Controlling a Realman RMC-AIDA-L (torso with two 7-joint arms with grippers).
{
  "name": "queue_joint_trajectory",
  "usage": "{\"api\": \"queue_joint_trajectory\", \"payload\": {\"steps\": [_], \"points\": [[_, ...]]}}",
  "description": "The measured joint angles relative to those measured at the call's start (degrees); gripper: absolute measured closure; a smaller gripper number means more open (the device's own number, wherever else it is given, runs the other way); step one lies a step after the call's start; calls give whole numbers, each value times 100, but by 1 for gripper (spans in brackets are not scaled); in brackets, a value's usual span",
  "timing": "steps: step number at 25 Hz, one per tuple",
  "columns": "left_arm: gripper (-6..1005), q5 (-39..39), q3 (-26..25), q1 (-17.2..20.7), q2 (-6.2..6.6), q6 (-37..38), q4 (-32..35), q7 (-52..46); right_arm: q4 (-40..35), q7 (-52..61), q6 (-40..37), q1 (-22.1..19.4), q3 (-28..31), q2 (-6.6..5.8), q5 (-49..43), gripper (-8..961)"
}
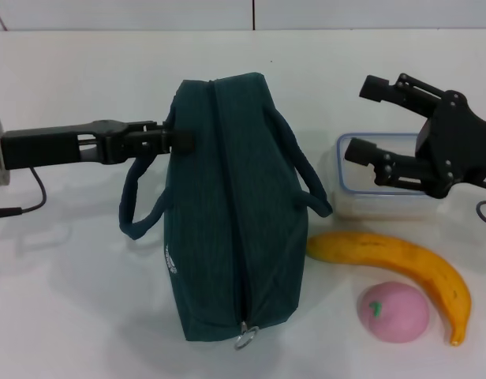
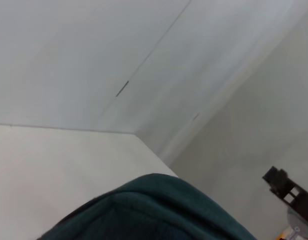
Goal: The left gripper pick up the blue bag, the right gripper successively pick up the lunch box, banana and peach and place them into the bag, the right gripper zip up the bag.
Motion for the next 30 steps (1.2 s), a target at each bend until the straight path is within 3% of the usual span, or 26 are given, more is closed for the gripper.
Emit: {"api": "queue_joint_trajectory", "payload": {"steps": [5,13,19,25,30], "points": [[488,-112,-2,1,-8,-27,7,46,391,-176,54,68,156,0,150,115],[657,-182,-1,8,-94,-62,12,465,578,-306,47,95,173,0,223,115],[728,-199,-1,73,-48,-62,12,587,900,-306,72,84,184,18,295,116],[906,-505,-1,312,-33,-68,-3,894,1054,-309,167,66,185,20,322,116],[942,-643,-1,467,-54,-70,5,1256,1174,-311,210,94,185,24,519,116]]}}
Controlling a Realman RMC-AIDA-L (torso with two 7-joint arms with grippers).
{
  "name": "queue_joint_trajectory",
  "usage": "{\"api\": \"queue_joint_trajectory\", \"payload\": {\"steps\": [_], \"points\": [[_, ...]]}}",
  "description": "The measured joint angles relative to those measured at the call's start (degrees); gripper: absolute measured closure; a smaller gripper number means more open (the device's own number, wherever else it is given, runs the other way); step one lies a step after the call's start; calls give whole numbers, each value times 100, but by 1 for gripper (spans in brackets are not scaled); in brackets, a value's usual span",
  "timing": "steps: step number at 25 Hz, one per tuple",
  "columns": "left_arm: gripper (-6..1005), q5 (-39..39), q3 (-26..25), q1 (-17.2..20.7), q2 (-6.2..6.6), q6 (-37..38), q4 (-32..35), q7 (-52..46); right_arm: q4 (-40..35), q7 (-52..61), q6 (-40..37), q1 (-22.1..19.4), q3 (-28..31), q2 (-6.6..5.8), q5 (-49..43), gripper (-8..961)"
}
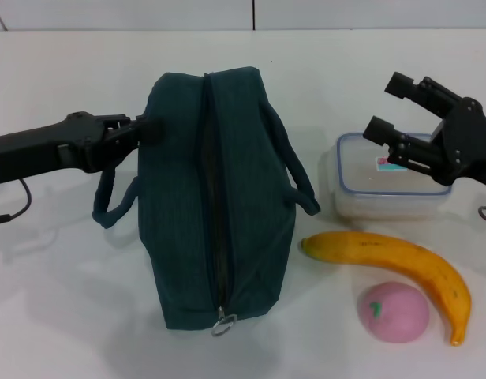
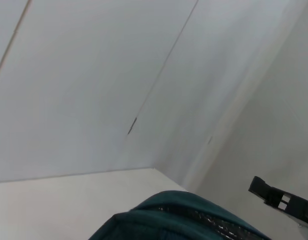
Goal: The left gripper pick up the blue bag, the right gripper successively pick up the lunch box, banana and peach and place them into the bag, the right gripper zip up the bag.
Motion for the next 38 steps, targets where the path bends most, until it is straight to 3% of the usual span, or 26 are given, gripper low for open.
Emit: {"api": "queue_joint_trajectory", "payload": {"steps": [10,21,23,25,29,31,34,38], "points": [[941,-79,0,40,-136,-4,7,356,264,-2,223,35,-30,27,401,116],[944,-88,-1,59,-163,-48,14,474,1181,157,-65,-136,-46,-7,1498,116],[944,-89,-1,66,-182,-71,15,529,1155,222,-163,-170,-96,-72,1337,116],[944,-90,-1,62,-218,-75,16,602,1087,288,-319,-189,-128,-223,1024,116],[944,-97,-1,53,-276,-82,16,680,996,449,-535,-173,-134,-652,187,116],[944,-95,-1,57,-299,-85,16,736,997,463,-531,-176,-129,-771,-96,116],[944,-67,0,58,-316,-93,16,788,972,397,-458,-228,-109,-846,-485,116],[944,-66,-1,55,-348,-184,15,800,948,174,9,-186,-127,-804,-820,117]]}}
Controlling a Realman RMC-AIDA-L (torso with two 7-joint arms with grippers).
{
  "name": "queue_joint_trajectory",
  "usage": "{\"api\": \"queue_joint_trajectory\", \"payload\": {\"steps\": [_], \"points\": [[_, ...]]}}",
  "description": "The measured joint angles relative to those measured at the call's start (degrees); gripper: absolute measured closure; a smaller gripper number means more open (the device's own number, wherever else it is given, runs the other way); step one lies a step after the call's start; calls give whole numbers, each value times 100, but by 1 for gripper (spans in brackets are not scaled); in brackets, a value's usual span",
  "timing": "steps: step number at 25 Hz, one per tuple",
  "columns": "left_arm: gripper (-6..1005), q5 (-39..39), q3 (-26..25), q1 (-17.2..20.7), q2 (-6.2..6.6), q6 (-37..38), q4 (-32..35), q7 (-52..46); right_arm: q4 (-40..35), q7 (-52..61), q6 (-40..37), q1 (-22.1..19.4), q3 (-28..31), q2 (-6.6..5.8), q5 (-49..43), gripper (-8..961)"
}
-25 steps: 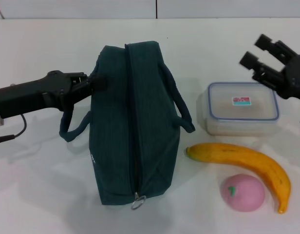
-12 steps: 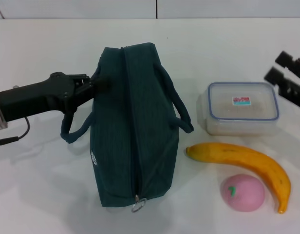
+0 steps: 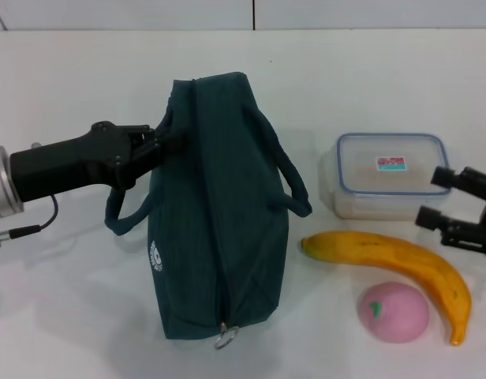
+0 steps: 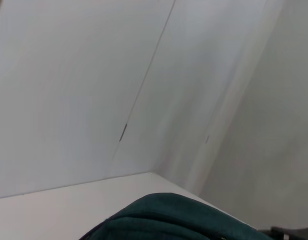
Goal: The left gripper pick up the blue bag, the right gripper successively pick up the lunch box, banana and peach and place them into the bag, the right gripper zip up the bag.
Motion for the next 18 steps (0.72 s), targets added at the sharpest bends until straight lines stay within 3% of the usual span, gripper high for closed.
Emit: {"api": "queue_joint_trajectory", "payload": {"steps": [5,18], "points": [[944,-22,0,-11,-16,-38,0,-10,-74,15,362,154,-13,29,-552,117],[944,-161,0,-9,-40,-105,0,-32,-122,52,764,143,31,-1,-906,117]]}}
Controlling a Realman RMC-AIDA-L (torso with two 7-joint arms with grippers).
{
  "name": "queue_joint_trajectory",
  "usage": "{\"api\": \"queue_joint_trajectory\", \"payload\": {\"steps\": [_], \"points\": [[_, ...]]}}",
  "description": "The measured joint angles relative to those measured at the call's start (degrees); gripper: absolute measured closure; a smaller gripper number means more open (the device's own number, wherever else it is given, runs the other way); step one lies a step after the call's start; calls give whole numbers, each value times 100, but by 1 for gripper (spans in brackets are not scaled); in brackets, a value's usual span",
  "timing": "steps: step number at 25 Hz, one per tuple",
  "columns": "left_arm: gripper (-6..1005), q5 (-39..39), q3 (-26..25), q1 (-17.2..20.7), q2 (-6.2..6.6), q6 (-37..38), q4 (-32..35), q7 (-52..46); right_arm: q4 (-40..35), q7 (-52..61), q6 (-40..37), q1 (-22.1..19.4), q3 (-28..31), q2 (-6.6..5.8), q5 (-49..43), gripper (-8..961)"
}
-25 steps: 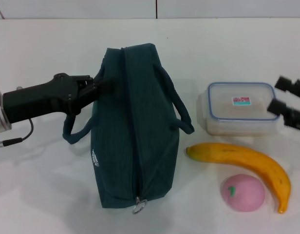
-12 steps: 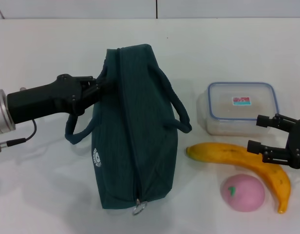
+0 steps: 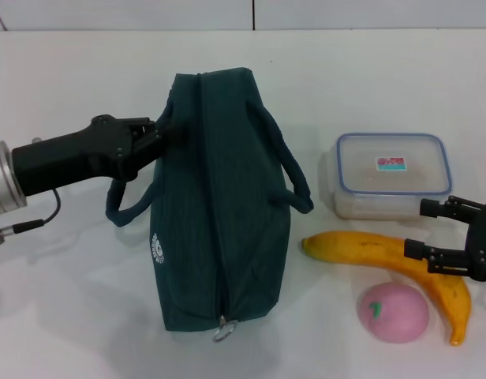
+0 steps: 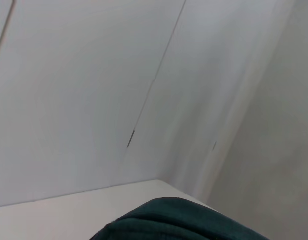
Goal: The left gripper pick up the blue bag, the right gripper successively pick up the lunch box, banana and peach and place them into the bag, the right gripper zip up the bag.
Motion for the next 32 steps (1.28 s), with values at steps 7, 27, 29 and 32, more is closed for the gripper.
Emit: {"api": "queue_joint_trajectory", "payload": {"steps": [7,27,29,32], "points": [[944,-152,0,32,-13,-6,0,-3,-57,159,651,79,136,101,97,117],[944,-310,0,95,-31,-138,20,35,444,1091,431,-269,3044,759,619,117],[944,-299,0,91,-33,-161,44,60,787,1343,450,-137,3050,765,710,118],[944,-282,0,91,-33,-166,66,181,1192,1629,646,0,3057,799,904,118]]}}
